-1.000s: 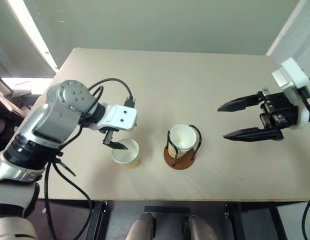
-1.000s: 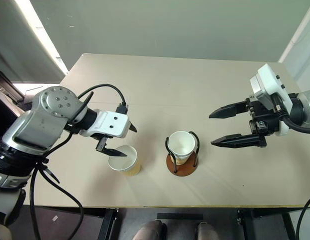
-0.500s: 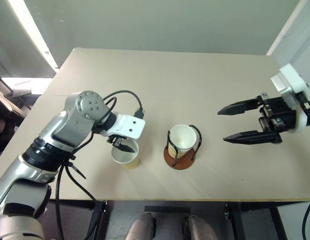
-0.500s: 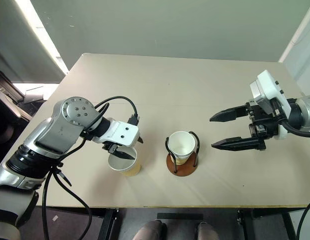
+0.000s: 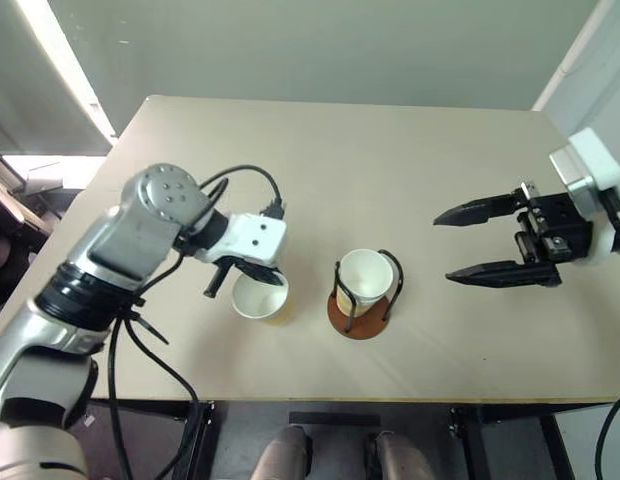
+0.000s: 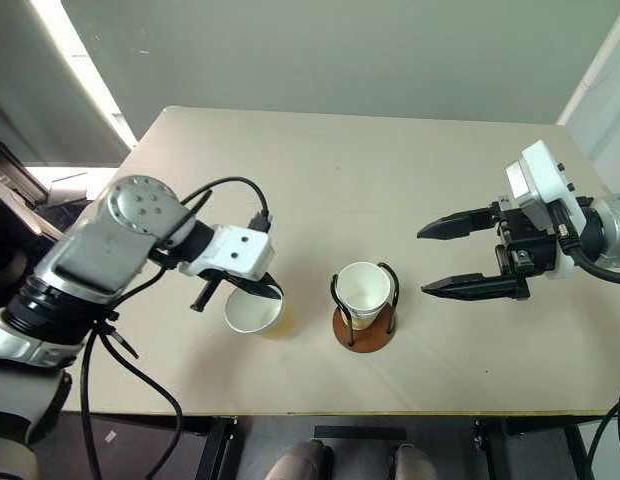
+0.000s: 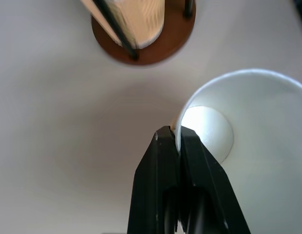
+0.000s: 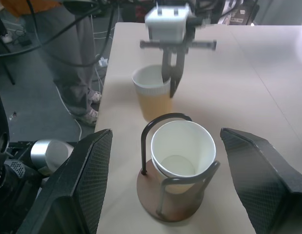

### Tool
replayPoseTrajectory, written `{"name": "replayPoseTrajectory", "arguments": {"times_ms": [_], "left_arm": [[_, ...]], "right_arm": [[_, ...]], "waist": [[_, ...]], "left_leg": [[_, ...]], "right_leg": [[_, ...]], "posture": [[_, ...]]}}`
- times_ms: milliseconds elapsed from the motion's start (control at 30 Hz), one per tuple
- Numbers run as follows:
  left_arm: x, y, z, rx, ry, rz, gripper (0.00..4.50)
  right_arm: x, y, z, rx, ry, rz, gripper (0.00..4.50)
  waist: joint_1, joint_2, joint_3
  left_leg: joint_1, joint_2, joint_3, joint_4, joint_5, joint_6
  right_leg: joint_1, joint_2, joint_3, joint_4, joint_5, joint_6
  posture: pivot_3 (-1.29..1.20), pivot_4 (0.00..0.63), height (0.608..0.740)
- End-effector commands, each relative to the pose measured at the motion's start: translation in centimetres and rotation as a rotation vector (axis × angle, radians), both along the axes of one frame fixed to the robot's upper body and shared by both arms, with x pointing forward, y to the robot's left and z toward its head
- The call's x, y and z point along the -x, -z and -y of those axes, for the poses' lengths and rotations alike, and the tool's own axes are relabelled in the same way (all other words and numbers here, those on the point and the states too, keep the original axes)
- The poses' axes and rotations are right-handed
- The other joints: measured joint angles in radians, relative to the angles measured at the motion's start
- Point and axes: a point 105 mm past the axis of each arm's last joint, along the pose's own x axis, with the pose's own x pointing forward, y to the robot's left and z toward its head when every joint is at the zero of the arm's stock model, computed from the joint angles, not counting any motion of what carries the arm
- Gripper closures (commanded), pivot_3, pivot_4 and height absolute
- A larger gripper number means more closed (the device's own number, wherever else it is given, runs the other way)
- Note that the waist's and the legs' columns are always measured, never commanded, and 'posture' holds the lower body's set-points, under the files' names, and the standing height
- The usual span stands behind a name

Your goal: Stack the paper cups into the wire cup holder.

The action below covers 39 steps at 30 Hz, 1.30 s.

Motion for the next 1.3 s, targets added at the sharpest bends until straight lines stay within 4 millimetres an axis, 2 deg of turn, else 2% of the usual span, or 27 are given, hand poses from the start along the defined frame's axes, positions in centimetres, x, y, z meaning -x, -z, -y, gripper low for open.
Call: {"name": "replayPoseTrajectory", "arguments": {"times_ms": [33, 300, 467, 667, 767, 933, 1133, 1300], "left_arm": [[0.9, -2.7, 0.4, 0.055, 0.032, -0.016, 4.47], [-0.3, -9.0, 2.5, 0.235, 0.017, -0.009, 4.47], [-0.9, -10.7, 3.9, 0.282, 0.037, -0.042, 4.47], [-1.1, -11.5, 5.7, 0.274, 0.104, -0.039, 4.47], [-0.9, -12.0, 7.7, 0.262, 0.172, -0.037, 4.47], [-1.2, -12.3, 9.5, 0.254, 0.221, -0.036, 4.47], [-1.3, -10.4, 10.4, 0.190, 0.263, -0.065, 4.47], [-1.8, -9.0, 10.8, 0.153, 0.280, -0.064, 4.47]], "right_arm": [[0.4, -1.3, 0.2, -0.016, -0.009, 0.068, 0.83], [-0.3, -2.3, 1.4, -0.012, 0.049, 0.077, 0.83], [-0.2, -2.3, 1.6, -0.007, 0.058, 0.069, 0.83], [0.4, -1.8, 2.5, 0.014, 0.095, 0.043, 0.83], [0.7, -2.3, 3.0, 0.007, 0.128, 0.055, 0.83], [1.0, -2.3, 3.1, 0.003, 0.150, 0.062, 0.83], [1.7, -1.9, 2.8, -0.014, 0.159, 0.053, 0.83], [2.2, -2.3, 2.4, -0.028, 0.168, 0.076, 0.83]], "waist": [[0.001, 0.000, 0.000], [0.003, 0.000, 0.000], [0.002, 0.000, 0.000], [0.007, 0.000, 0.000], [0.011, -0.001, 0.000], [0.012, -0.001, 0.000], [0.012, 0.000, 0.001], [0.015, 0.000, 0.001]], "left_leg": [[0.000, 0.000, 0.000, 0.000, 0.000, 0.000], [-0.001, -0.001, 0.000, 0.001, 0.000, 0.000], [-0.001, 0.000, 0.000, -0.001, 0.000, 0.000], [-0.002, 0.000, 0.000, 0.000, 0.000, 0.000], [-0.002, -0.001, 0.000, 0.000, 0.000, 0.000], [-0.002, -0.001, 0.001, -0.001, 0.000, 0.000], [-0.002, 0.000, 0.002, 0.000, 0.000, 0.000], [-0.002, 0.000, 0.001, 0.000, 0.000, 0.001]], "right_leg": [[0.000, 0.000, 0.000, 0.000, 0.000, 0.000], [0.000, -0.001, 0.000, 0.000, 0.000, 0.000], [0.000, -0.001, 0.000, -0.001, 0.000, 0.000], [0.000, -0.001, 0.000, -0.002, 0.000, 0.000], [0.000, -0.001, 0.000, -0.002, 0.000, 0.001], [0.000, -0.001, 0.000, -0.002, 0.000, 0.001], [0.000, -0.001, 0.000, -0.002, 0.000, 0.001], [0.000, -0.001, 0.000, -0.002, 0.001, 0.002]], "posture": [[0.00, 0.150, 0.740], [0.00, 0.150, 0.740], [0.00, 0.150, 0.740], [0.00, 0.150, 0.740], [0.00, 0.150, 0.740], [0.00, 0.150, 0.740], [0.00, 0.150, 0.740], [0.00, 0.150, 0.740]]}}
